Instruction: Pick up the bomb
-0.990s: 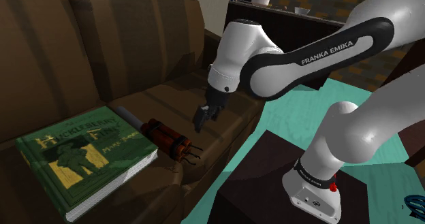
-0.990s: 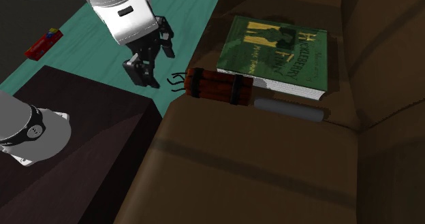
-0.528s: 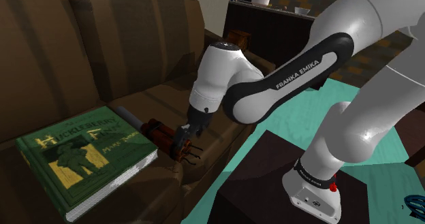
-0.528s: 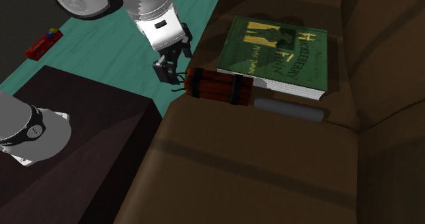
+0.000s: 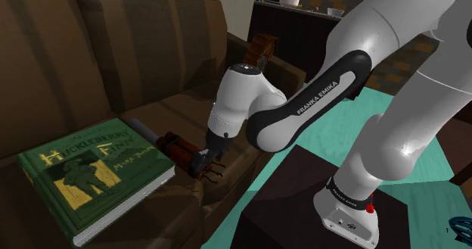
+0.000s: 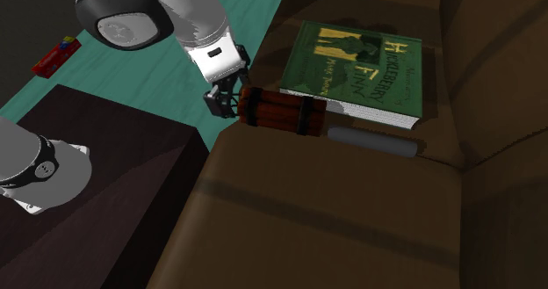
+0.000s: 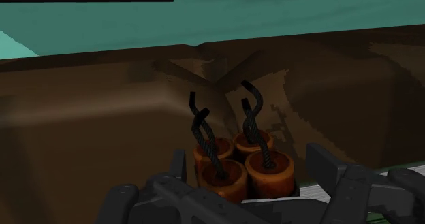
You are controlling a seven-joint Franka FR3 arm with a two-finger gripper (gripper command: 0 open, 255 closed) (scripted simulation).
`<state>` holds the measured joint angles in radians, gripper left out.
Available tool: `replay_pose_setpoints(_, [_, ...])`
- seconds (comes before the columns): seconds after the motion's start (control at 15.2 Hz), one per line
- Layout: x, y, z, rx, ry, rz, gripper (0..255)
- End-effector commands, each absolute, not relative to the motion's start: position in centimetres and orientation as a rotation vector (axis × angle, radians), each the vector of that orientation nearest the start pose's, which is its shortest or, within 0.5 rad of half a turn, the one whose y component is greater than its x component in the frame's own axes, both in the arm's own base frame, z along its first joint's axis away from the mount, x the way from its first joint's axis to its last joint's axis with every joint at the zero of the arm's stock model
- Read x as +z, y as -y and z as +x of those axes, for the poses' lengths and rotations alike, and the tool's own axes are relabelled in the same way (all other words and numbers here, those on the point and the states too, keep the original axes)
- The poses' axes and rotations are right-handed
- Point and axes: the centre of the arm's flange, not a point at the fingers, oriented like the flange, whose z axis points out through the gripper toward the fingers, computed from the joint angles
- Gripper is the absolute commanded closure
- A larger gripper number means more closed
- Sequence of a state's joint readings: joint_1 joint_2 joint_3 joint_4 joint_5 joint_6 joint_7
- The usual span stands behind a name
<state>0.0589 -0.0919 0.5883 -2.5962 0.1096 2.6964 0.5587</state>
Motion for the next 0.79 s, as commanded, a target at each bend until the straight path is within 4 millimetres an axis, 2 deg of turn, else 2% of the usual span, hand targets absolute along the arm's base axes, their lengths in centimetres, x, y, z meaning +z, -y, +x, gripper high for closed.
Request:
replay_pose_setpoints(0.0, [29.9, -26.9, 36.6, -0.22, -0.005, -3.028, 255])
replay_pose_setpoints(0.59, [30.0, -26.9, 36.6, -0.22, -0.005, -3.028, 255])
replay_pose_setpoints(0.73, [31.0, -26.9, 36.6, -0.22, -0.005, -3.028, 255])
